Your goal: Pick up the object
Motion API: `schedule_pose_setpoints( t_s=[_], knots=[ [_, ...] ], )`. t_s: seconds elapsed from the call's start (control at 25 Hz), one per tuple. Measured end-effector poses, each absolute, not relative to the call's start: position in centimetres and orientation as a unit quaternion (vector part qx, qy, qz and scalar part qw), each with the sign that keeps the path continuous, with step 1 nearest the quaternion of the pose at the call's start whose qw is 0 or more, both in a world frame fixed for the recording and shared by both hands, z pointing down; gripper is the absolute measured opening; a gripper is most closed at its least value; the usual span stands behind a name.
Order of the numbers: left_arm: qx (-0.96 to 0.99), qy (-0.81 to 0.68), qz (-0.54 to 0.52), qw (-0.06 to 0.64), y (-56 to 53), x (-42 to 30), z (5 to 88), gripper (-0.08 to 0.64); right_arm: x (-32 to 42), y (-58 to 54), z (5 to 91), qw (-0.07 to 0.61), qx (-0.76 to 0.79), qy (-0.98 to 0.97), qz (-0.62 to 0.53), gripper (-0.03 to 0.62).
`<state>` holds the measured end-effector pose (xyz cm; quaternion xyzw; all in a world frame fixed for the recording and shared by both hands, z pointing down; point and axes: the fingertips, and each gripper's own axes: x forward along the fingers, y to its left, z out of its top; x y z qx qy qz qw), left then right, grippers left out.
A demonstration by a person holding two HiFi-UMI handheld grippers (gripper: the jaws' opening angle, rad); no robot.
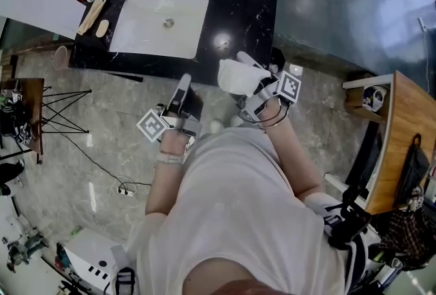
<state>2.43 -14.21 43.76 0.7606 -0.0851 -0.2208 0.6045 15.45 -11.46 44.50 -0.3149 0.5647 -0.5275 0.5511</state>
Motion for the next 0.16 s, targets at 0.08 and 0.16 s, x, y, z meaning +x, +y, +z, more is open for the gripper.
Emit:
schedule_pose_setpoints(
  t_s=[0.08,0.16],
  knots=[
    [0.761,-0.086,-0.221,0.604,-14.33,2.35,43.78,0.006,15.37,-11.55,44.58,0.550,-0.315,0.565,-0.529,0.215],
    [0.760,-0.087,-0.222,0.604,-14.43,2.28,43.78,0.006,15.33,-11.64,44.70,0.549,-0.315,0.565,-0.529,0.215]
  ],
)
